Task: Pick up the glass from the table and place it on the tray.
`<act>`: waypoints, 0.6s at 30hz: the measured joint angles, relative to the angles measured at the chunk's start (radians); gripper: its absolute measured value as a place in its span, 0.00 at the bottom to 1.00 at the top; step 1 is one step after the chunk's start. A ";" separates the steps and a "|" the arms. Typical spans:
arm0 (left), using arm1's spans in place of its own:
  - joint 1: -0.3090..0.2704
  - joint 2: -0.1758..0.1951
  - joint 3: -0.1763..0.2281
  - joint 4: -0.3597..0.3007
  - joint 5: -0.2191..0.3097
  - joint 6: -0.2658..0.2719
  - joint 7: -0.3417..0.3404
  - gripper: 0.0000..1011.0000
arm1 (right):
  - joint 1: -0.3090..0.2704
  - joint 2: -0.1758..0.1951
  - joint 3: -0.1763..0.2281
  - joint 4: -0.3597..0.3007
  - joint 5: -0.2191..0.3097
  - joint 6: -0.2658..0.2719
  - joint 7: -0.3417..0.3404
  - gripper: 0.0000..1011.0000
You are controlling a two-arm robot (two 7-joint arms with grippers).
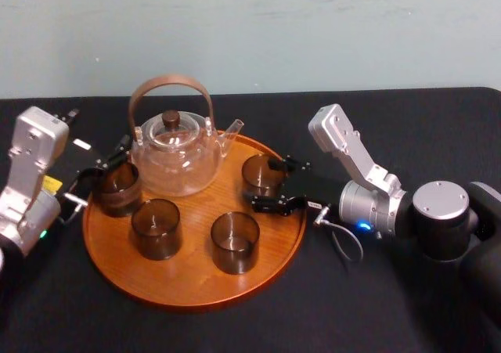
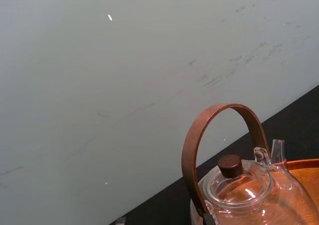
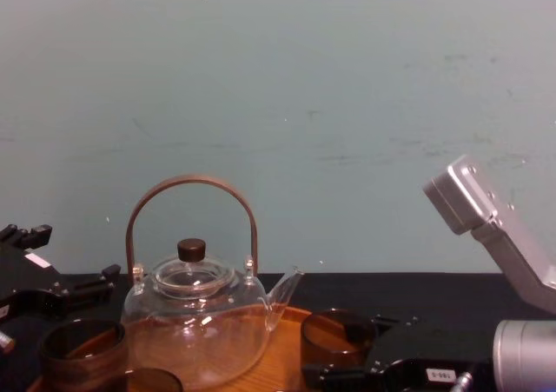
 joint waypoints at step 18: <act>0.000 0.000 0.000 0.000 0.000 0.000 0.000 0.99 | 0.000 0.003 0.004 -0.007 0.004 -0.002 0.003 0.99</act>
